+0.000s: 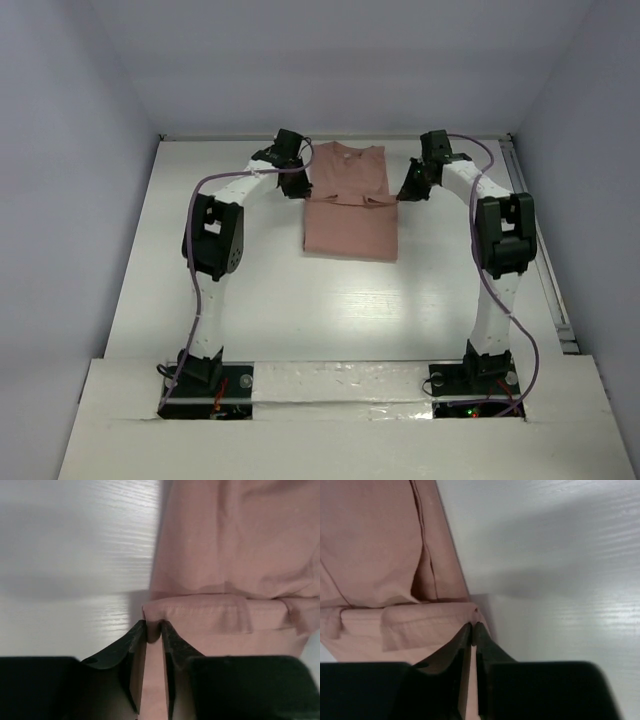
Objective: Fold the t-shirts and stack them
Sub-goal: Fold the tshirt
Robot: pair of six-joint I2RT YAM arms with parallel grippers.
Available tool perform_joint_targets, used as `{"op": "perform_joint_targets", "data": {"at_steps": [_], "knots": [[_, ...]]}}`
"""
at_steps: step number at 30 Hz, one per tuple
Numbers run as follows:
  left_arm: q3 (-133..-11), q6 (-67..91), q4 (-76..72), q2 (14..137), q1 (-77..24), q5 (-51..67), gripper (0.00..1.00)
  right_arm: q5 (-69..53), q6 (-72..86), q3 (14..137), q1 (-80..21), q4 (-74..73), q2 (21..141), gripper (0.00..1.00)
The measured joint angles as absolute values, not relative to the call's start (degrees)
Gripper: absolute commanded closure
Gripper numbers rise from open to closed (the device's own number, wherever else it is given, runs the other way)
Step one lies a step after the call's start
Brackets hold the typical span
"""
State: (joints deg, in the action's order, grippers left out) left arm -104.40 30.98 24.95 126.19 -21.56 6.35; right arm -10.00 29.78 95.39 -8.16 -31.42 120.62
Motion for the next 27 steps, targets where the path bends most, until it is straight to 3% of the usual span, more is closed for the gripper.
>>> {"op": "perform_joint_targets", "data": {"at_steps": [1,2,3,4,7,8,9,10,13,20,27], "knots": [[-104.42,30.81,25.02,126.63,-21.47,6.20,0.69,-10.11,29.34,95.79,-8.16,-31.42,121.32,0.71],[-104.40,30.33,25.34,126.74,-21.37,6.02,0.63,-10.17,29.19,95.83,-8.16,-31.51,121.56,0.64],[-104.25,30.39,25.56,126.74,-21.34,5.91,0.57,-10.35,28.91,95.83,-8.16,-31.79,121.58,0.50],[-103.90,30.41,25.36,126.34,-21.30,5.72,0.46,-10.48,28.67,95.85,-8.16,-31.86,121.43,0.45],[-98.65,30.61,22.94,121.80,-21.26,4.86,0.38,-10.74,27.83,95.72,-8.16,-32.14,119.26,0.45],[-96.03,30.87,22.63,119.17,-21.28,4.62,0.42,-11.03,27.81,95.20,-8.21,-31.90,117.62,0.57],[-93.01,31.22,22.20,116.05,-21.41,4.43,0.51,-11.42,27.68,93.84,-8.36,-31.07,115.50,0.92],[-90.13,31.59,21.08,112.95,-21.76,4.43,0.74,-11.90,27.55,92.23,-8.49,-30.74,112.97,1.00],[-81.65,33.17,16.71,103.39,-23.40,5.52,0.97,-13.45,28.32,88.09,-10.07,-28.82,106.54,1.00],[-68.18,37.10,4.91,101.01,-32.86,10.74,1.00,-15.11,28.27,88.23,-20.01,-25.19,111.94,1.00],[-59.57,38.48,-0.27,105.14,-30.74,10.55,1.00,-15.00,28.75,92.40,-23.99,-25.02,123.55,1.00]]}}
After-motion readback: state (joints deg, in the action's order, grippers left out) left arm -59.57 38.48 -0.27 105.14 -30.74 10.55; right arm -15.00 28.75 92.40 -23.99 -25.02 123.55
